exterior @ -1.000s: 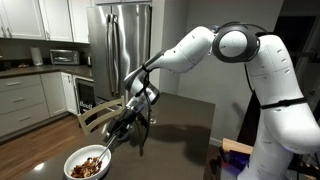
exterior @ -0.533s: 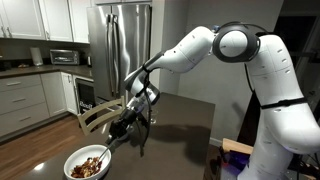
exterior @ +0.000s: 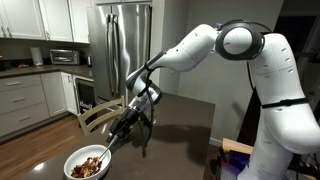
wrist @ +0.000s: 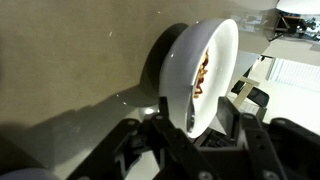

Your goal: Use the spoon to move some contents of the bowl to the mug and the glass cup

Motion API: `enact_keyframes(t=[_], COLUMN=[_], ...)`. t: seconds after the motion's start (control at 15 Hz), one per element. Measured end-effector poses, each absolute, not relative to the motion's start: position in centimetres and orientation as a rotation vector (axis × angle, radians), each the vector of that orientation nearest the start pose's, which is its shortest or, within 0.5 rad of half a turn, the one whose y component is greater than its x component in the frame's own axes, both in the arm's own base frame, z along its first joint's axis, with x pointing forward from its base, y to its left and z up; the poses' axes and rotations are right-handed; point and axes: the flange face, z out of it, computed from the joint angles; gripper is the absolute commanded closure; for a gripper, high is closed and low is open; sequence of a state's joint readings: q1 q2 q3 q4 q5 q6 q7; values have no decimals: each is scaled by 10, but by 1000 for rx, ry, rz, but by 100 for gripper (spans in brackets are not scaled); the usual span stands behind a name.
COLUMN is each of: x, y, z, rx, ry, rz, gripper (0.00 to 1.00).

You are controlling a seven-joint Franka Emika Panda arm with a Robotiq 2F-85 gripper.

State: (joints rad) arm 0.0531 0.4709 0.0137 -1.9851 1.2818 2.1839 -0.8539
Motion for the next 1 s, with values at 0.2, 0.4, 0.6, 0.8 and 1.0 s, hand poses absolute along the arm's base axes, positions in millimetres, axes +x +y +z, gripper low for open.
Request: enact_keyframes(t=[0.2, 0.4, 0.6, 0.8, 1.0], x=[594, 594, 594, 594, 593], y=[75, 75, 76, 78, 79], z=[224, 225, 225, 232, 233], rx=[-2204, -2204, -2204, -2189, -2189], ry=[32, 32, 31, 20, 19], rz=[-167, -167, -166, -168, -167], gripper=[80, 96, 99, 97, 97])
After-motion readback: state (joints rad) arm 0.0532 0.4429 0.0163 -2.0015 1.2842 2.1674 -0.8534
